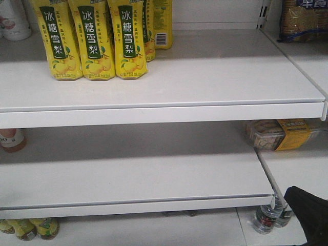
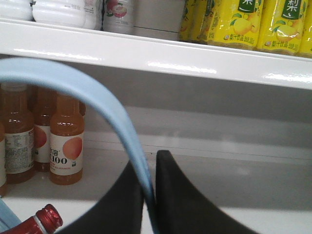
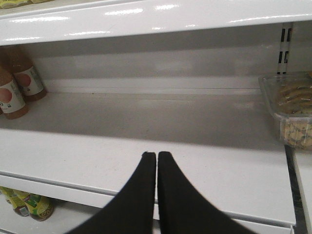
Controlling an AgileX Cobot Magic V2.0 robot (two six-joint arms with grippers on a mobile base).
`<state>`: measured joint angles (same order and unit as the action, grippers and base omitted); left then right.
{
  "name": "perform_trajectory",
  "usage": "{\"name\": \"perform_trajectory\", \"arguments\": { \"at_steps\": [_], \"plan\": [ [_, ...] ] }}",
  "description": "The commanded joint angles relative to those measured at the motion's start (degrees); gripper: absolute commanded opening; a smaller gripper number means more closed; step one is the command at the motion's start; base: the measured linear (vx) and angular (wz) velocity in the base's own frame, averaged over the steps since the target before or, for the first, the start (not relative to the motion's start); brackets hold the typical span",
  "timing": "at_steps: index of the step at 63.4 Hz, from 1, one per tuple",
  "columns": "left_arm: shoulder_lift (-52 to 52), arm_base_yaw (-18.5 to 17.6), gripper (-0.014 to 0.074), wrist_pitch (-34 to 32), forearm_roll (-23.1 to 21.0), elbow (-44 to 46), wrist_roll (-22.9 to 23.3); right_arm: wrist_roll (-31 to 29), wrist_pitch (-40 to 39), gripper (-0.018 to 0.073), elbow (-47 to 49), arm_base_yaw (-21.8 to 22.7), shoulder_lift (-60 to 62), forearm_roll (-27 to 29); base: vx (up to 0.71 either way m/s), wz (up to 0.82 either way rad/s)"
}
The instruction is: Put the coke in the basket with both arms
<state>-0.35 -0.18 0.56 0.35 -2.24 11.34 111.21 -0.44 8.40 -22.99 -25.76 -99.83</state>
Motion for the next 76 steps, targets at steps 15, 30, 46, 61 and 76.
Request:
{"name": "perform_trajectory", "arguments": {
  "at_steps": [15,30,46,61,76],
  "plan": [
    [-1.28,-0.25,-0.0006,-9.18,2.92,-0.47,-2.4,-0.24,1.33,-0.0005,1.69,0.0,-0.23,-2.11,0.0,0.0],
    [-1.28,-0.19,-0.0006,-8.95,2.92,-0.47,-2.4,-0.24,1.33,-0.0005,1.69,0.0,-0.23,-2.11,0.0,0.0],
    [-1.23,-0.19,-0.0006,-8.96,2.92,-0.47,-2.4,-0.24,1.33,-0.0005,1.69,0.0,-0.23,-2.11,0.0,0.0],
    [-1.23,-0.19,-0.0006,-8.96,2.92,-0.47,-2.4,-0.24,1.33,-0.0005,1.69,0.0,-0.23,-2.11,0.0,0.0],
    [-1.23,-0.19,-0.0006,-8.83,2.92,-0.47,-2.4,-0.24,1.33,-0.0005,1.69,0.0,-0.23,-2.11,0.0,0.0]
  ]
}}
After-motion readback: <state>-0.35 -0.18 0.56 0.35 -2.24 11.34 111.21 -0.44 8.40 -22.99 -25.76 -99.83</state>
